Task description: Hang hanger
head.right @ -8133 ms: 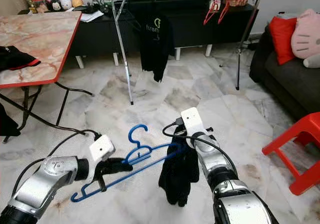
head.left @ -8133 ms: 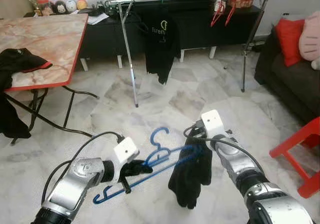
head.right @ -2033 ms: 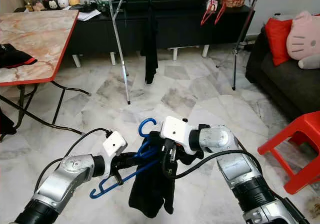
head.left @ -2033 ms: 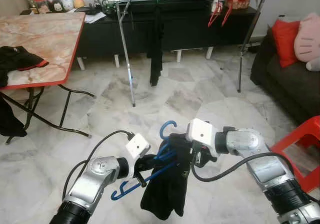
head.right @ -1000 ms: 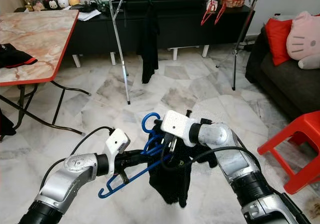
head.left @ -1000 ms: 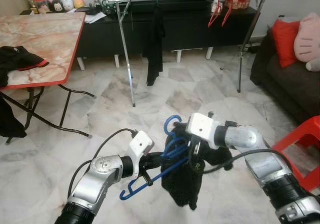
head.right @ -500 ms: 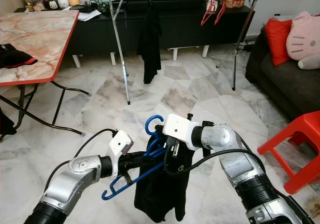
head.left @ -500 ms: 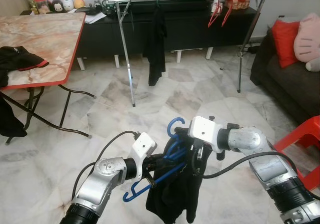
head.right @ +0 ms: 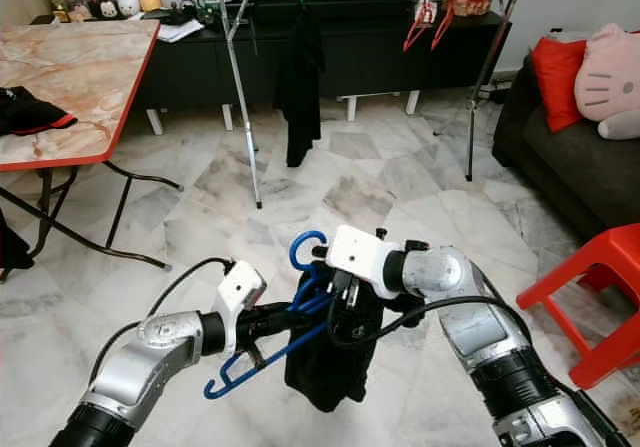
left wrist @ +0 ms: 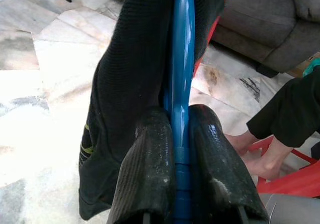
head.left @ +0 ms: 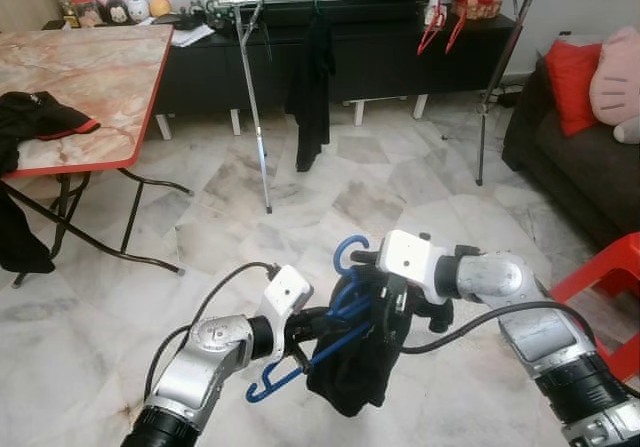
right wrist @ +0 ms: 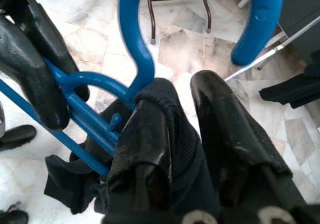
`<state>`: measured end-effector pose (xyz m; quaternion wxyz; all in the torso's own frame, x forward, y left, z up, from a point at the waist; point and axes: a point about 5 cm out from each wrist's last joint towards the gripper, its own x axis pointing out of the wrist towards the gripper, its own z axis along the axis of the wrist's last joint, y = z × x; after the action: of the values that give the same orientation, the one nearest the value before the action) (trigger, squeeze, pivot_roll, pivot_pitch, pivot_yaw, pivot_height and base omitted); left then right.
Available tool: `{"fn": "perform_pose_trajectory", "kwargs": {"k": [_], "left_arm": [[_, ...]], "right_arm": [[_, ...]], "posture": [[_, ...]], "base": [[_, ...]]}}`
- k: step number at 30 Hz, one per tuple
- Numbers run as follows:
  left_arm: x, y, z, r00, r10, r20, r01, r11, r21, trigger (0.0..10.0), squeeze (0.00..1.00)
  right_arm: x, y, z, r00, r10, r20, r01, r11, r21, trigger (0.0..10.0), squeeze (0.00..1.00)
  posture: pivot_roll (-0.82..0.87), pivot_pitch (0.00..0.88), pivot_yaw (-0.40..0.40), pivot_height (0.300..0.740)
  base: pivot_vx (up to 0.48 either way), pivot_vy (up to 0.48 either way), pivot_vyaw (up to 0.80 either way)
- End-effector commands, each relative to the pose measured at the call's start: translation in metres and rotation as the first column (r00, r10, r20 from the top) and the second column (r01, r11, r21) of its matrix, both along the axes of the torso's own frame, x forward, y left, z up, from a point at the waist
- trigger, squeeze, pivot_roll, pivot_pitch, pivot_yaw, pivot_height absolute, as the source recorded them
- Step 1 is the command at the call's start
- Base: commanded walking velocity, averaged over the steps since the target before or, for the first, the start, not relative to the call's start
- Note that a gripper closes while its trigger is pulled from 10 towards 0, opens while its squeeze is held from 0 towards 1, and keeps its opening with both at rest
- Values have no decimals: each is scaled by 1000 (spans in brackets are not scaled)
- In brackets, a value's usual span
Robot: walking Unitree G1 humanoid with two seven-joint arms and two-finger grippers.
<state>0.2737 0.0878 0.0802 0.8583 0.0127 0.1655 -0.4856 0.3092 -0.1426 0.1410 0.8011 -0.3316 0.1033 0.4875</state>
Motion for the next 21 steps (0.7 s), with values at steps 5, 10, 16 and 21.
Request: {"fn": "perform_pose_trajectory", "kwargs": {"k": [5, 10, 16, 21], "left_arm": [[11, 3, 12, 997, 45, 65, -44, 999, -18, 10000, 0], [11, 4, 11, 997, 49, 61, -48, 999, -16, 10000, 0], [11, 5, 10, 997, 53, 58, -52, 999, -15, 10000, 0], [10, 6, 10, 998, 41, 52, -40, 999, -18, 10000, 0]], "right_arm": [[-9, 5, -1, 998, 56, -27, -56, 998, -12, 10000, 1000], [-10, 4, 2, 998, 61, -32, -62, 998, -22, 10000, 1000], [-12, -1, 3, 998, 52, -38, -53, 998, -35, 10000, 1000], [-8, -9, 9, 1000, 9, 2, -9, 1000, -30, 10000, 1000]], "posture": [[-103, 0, -32, 740], [-104, 0, -31, 740], [-105, 0, -30, 740], [-109, 0, -28, 740]], "base": [[0, 0, 0], [0, 0, 0], [0, 0, 0], [0, 0, 0]]}}
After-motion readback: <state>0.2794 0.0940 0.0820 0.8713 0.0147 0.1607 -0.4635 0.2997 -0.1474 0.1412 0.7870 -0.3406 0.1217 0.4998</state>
